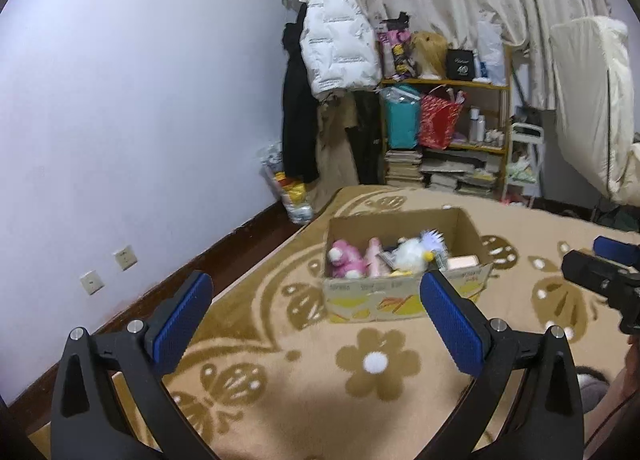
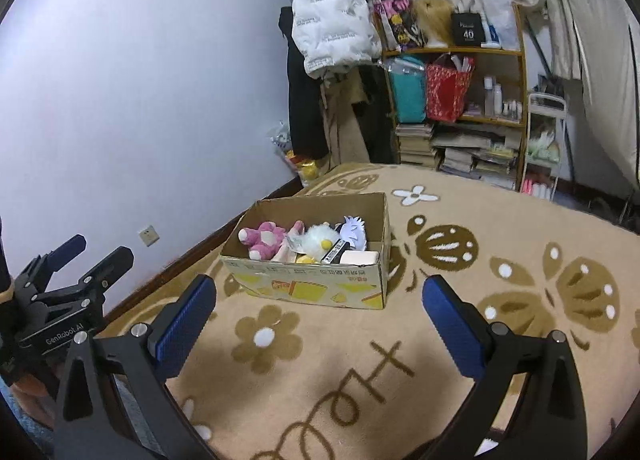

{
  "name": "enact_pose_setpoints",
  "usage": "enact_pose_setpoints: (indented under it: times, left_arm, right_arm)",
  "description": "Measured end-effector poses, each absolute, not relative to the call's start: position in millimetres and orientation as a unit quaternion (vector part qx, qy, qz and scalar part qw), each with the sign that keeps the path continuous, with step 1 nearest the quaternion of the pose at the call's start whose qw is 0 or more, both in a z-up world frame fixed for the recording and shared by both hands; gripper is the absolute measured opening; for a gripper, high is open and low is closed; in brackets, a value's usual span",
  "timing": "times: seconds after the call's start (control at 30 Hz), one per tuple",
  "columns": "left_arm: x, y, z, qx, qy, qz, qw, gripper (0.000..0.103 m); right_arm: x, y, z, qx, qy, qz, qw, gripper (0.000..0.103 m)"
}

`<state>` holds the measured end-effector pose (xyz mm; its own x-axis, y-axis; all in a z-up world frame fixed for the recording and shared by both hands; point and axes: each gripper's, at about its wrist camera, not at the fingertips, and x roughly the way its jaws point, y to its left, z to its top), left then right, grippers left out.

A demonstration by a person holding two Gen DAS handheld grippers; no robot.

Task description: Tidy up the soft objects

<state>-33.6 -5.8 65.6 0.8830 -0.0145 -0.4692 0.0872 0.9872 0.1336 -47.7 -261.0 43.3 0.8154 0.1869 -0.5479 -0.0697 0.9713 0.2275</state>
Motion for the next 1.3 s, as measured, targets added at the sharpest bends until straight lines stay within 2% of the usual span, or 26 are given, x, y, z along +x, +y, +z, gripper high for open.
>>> enact_pose_setpoints:
  times: [0.5,1.3]
  left_arm:
    - [-29,0,36,0.075,0.27,-0.035,0.959,0.103]
    - [-27,-8,31,0.087,0.278,-0.031,0.956,0.103]
  right_arm:
    - [-45,-251,1,0.095,0.333,0.054,0.936,0.103]
    - [-46,-256,-3,0.099,0.335,0.043,0.936,0.103]
